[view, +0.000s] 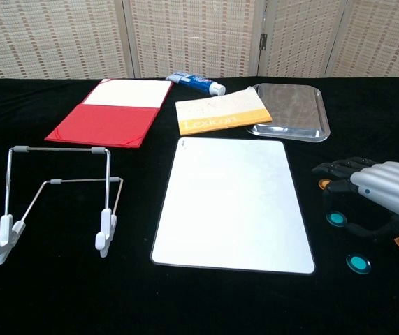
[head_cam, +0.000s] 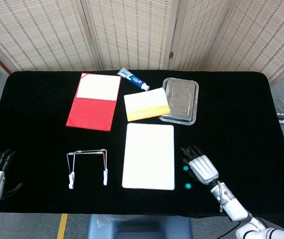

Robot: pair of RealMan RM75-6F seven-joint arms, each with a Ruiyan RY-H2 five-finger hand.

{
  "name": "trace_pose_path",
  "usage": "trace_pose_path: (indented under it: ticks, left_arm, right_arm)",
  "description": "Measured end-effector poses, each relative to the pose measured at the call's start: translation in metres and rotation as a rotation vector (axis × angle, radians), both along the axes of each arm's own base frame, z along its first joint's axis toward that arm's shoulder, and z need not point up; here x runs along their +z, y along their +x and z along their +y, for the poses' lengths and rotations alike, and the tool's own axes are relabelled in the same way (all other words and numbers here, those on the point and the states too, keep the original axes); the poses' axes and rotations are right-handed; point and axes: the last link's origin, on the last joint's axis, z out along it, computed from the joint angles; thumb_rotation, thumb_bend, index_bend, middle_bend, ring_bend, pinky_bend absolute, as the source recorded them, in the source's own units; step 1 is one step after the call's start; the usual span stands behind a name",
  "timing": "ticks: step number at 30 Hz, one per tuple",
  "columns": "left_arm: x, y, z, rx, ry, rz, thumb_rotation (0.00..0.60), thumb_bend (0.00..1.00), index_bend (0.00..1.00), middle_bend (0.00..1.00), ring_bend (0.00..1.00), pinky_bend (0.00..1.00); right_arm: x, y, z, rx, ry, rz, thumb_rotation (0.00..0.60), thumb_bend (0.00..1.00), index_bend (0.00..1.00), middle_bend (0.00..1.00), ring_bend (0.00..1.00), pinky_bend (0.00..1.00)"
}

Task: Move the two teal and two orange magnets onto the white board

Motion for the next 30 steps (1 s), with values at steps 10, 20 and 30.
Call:
trace_pose_path:
  ticks: [10,20,30]
  left_arm:
    - [-0.001,-0.001,0.000,0.008,-0.007,0.003,0.600,0.22,0.09,0.07,0.09,0.00]
    - [-0.001,-0.002,0.000,0.006,-0.004,0.001,0.600,0.22,0.09,0.06,0.09,0.00]
    - [0.002,-0.001,-0.001,0.003,0.003,0.000,0.600,0.22,0.08,0.06,0.09,0.00]
  right_arm:
    - [-0.005,-0.002,-0.002,-0.010,0.012,0.017,0.600,0.47,0.46,0.13,0.01,0.00]
    - [-0.004,0.001,-0.004,-0.009,-0.003,0.000,0.600,0.47,0.55,0.18,0.02,0.00]
    - [0.006,0.033,-0.010,0.069,-0.004,-0.076,0.600,0.47,0.55,0.18,0.02,0.00]
